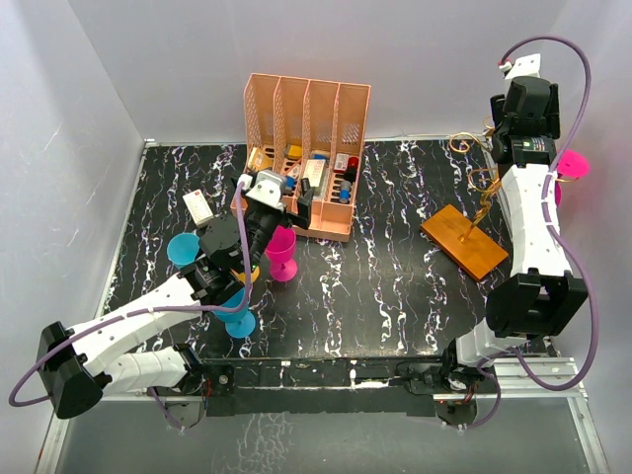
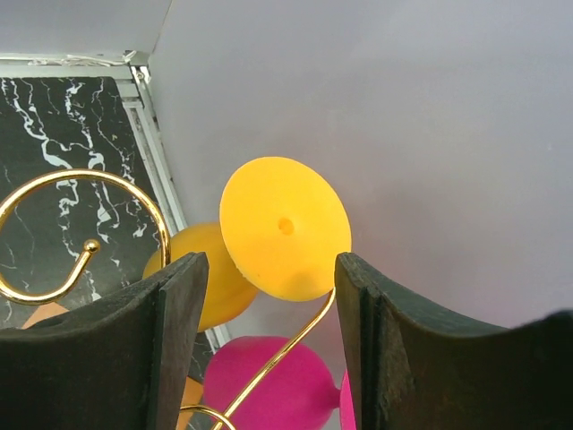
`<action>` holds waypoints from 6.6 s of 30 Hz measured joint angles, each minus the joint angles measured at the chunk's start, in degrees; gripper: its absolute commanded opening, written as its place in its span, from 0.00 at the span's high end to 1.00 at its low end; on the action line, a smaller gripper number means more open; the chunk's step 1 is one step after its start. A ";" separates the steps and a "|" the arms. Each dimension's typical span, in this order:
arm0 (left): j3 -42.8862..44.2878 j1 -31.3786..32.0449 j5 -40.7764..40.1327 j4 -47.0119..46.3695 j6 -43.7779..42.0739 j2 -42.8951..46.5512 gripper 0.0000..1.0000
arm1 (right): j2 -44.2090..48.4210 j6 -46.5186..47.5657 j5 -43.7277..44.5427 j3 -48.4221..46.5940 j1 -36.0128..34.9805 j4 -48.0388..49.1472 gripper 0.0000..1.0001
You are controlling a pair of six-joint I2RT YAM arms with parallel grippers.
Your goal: Take the wine glass off the wine glass rack
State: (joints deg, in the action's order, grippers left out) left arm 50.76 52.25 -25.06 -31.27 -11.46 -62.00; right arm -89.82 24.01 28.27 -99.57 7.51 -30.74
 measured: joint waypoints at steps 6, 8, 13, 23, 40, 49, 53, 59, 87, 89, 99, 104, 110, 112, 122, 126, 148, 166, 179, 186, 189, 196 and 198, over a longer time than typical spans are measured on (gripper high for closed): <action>-0.07 0.00 -0.02 0.00 -0.48 -0.22 0.03 | -0.02 4.04 0.07 0.00 0.00 1.03 0.44; -0.17 0.00 -0.02 -0.04 -0.63 -0.22 0.03 | -0.04 4.74 0.07 0.00 0.00 1.14 0.44; -0.20 0.00 -0.04 -0.04 -1.07 -0.39 0.03 | -0.70 5.88 -0.15 -0.17 0.00 1.44 0.44; -0.22 0.02 -0.04 -0.42 -1.40 -0.48 0.03 | -2.93 6.71 -0.85 -0.74 0.00 1.75 0.45; -0.26 0.57 -0.48 -0.46 -1.73 -0.48 0.03 | -5.42 9.79 1.55 -1.84 0.00 4.66 0.52; -0.33 0.76 -1.09 -0.50 -2.08 -0.48 0.03 | -6.78 11.30 3.30 -1.90 0.00 6.01 0.60; -0.87 0.76 -1.11 -1.07 -2.14 -0.48 0.03 | -6.93 11.56 3.28 -1.90 0.00 5.99 0.65; -1.14 0.76 -1.11 -1.49 -2.27 -0.48 0.03 | -6.97 12.28 3.28 -1.90 0.00 6.01 0.74; -1.84 0.76 -1.11 -2.21 -2.69 -0.44 0.03 | -6.91 22.84 4.59 -1.92 0.00 9.44 0.92; -2.03 0.76 -1.11 -2.16 -2.73 -0.44 0.03 | -6.49 23.47 4.63 -1.07 0.00 10.49 0.92; -2.05 1.14 -1.14 -2.86 -3.10 0.04 0.03 | -1.27 24.94 4.68 5.31 0.81 13.88 0.92; -2.08 1.27 -1.25 -2.99 -3.48 0.09 0.03 | -0.22 24.48 2.91 5.57 0.85 13.81 0.92; -2.08 1.66 -1.40 -2.99 -3.78 0.09 0.03 | 3.89 25.38 1.55 8.52 0.13 13.22 0.92; -2.08 1.73 -1.40 -2.99 -3.80 0.09 0.03 | 5.40 25.88 1.51 9.79 -0.48 13.29 0.92; -2.08 1.73 -1.40 -2.97 -3.76 0.09 0.03 | 6.38 26.49 -0.20 10.58 -2.71 12.96 0.92; -2.08 1.73 -1.38 -2.97 -3.76 0.09 0.03 | 4.70 25.33 -0.11 8.98 -2.75 12.90 0.92; -2.08 1.70 -1.33 -2.95 -3.69 0.07 0.03 | -14.03 8.35 3.67 -13.57 -3.02 17.27 0.92; -2.05 -1.51 -0.35 -0.61 0.09 -3.76 0.03 | 7.45 -55.39 -36.94 16.26 -3.26 40.48 0.92; -2.01 -1.51 -1.60 -0.42 2.45 -2.89 0.03 | 27.45 -71.14 -54.21 46.66 -5.68 50.75 0.92; 1.14 -1.53 -4.74 10.29 14.78 4.52 0.03 | 35.15 -65.13 -52.85 49.31 -8.37 51.78 0.92; 3.82 -1.66 -2.71 17.05 24.33 9.64 0.03 | 38.21 -60.15 -51.28 51.01 -13.03 51.76 0.92; 11.98 -1.86 5.16 25.64 38.40 11.82 0.04 | 42.40 -53.92 -49.55 55.47 -18.78 51.98 0.92; 11.76 -1.88 7.74 26.23 41.11 11.74 0.05 | 42.42 -53.92 -49.05 56.39 -19.04 51.95 0.92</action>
State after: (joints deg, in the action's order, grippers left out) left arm 62.52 50.37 -17.32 -5.04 29.65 -50.26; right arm -47.40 -29.91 -20.78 -43.18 -11.53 21.21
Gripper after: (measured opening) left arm 0.966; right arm 0.098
